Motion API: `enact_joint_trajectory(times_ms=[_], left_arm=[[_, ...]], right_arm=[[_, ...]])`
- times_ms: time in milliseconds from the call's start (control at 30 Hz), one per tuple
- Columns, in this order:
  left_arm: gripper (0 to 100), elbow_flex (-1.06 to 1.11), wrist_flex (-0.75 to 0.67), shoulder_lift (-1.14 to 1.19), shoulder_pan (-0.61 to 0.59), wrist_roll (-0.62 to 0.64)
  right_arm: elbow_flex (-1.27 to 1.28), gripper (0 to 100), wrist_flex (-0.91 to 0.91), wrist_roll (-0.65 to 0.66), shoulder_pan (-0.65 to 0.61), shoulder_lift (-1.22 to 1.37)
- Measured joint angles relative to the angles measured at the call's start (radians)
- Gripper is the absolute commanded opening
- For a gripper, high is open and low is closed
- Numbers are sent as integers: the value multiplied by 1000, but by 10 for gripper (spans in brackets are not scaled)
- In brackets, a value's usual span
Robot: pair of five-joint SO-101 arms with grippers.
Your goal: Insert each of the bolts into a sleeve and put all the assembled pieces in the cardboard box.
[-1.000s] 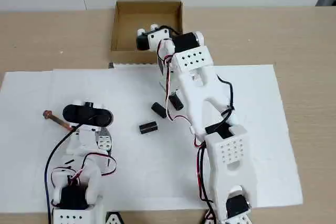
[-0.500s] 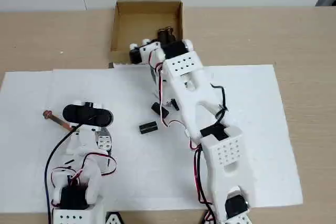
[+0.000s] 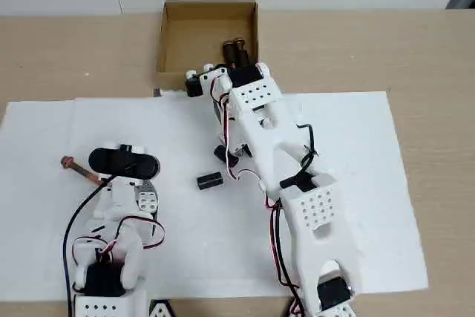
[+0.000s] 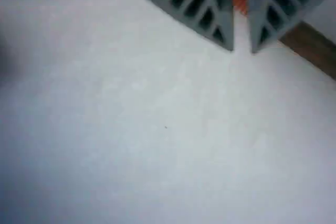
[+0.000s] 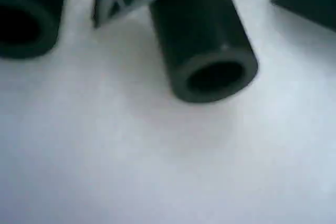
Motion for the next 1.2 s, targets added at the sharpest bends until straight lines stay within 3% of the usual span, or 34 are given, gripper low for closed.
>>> enact_joint_trajectory(times_ms=[100, 500, 900, 1200], left_arm=[[6, 0, 0, 0, 0, 0], [6, 0, 0, 0, 0, 0], [8, 0, 0, 0, 0, 0], [55, -141, 54, 80, -37, -25]], right_arm=[[-9, 2, 0, 0, 11, 9], [6, 4, 5, 0, 40, -46], [21, 4, 58, 0, 34, -361], [318, 4, 63, -60, 34, -646]])
